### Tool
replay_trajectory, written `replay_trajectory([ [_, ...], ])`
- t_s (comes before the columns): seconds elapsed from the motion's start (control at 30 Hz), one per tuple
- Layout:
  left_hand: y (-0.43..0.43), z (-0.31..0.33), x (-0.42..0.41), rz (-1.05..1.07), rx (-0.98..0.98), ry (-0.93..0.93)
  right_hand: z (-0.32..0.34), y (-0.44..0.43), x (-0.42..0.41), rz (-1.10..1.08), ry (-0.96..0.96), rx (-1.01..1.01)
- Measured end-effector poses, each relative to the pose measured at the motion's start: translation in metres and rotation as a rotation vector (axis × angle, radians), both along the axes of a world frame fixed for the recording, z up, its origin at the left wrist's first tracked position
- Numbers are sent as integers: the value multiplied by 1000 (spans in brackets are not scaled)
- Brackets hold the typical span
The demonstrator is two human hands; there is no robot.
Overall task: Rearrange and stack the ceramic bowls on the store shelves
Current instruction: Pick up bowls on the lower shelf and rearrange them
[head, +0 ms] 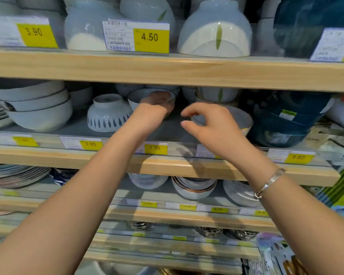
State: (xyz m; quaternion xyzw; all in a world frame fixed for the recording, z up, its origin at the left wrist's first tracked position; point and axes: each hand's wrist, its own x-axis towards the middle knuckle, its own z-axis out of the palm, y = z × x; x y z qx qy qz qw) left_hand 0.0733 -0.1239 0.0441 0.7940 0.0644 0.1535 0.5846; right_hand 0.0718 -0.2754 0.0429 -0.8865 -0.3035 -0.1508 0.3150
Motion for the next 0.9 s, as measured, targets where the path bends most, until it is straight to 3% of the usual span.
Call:
replay_trajectory([
  [0.27,115,-1,-13,157,87,-83,1,108,8,61,165,0],
  [0.63,235,-14,3,-113,638,150,-8,243,34,-139,248,-247],
  [0.9,242,-22,7,-293,497,150,-13,262,29,-244,276,-342],
])
